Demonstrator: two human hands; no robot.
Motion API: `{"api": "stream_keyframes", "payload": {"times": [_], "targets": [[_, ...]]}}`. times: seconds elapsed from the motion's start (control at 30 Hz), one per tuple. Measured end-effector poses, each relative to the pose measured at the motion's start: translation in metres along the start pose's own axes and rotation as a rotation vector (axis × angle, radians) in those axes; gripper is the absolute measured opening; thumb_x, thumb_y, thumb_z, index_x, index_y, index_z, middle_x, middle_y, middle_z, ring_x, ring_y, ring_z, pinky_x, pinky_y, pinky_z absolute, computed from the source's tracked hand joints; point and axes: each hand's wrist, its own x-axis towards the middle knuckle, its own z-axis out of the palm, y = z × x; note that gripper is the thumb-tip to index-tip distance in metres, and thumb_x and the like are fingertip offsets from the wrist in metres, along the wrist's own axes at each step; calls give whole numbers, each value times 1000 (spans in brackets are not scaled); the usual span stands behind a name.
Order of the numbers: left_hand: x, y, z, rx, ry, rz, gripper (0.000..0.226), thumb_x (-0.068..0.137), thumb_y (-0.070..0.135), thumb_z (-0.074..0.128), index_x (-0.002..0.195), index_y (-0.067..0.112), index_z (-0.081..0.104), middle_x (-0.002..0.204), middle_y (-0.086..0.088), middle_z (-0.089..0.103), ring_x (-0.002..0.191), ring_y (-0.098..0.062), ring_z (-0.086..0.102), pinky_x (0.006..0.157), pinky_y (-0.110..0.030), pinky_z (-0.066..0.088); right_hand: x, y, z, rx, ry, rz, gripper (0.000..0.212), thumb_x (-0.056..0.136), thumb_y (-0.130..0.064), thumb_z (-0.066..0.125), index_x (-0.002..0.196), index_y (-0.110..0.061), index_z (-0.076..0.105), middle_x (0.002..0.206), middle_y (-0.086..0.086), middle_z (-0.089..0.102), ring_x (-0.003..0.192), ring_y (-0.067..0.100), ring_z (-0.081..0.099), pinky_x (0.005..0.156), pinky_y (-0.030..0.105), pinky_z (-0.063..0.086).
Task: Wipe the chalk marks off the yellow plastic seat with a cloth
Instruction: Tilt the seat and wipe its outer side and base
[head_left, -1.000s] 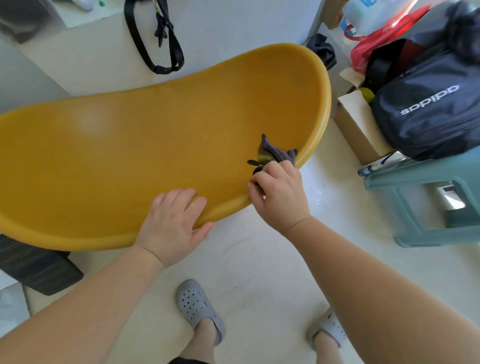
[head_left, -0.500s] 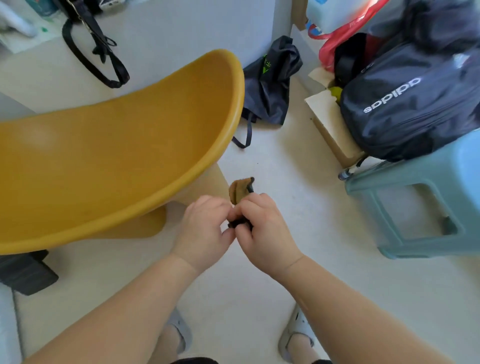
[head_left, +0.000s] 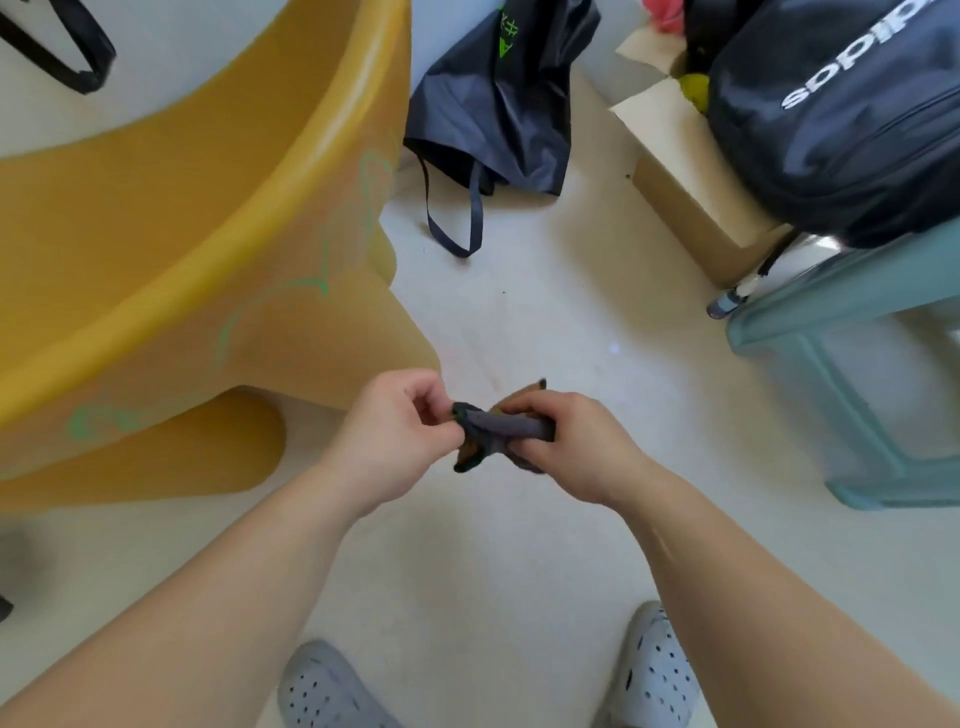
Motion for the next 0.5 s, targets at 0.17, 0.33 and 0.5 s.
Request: {"api": "stream_keyframes", "payload": {"times": [0.17,0.33,0.5], "targets": [[38,-33,0,157,129,184,23,76,-5,65,71,14,54,60,-4,55,54,-14,41,49,-26,34,61,22,22,59,-71,-153,49,81,-19,72,125,-39,62,97,-16,71,90,9,68,81,33,59],[62,-40,5,362,255,421,23,75,1,62,77,23,57,66,0,61,62,-19,53,57,-38,48,118,22,15,377,-59,-293,38,81,-27,54,112,-34,75,92,-16,72,91,-5,64,81,13,48],[75,-25,5,545,370,592,21,75,0,61,72,18,52,58,3,49,58,-13,42,51,-30,35,160,9,9,246,-164,-428,23,83,-29,62,103,-28,75,76,-6,71,70,9,63,72,33,52]]}}
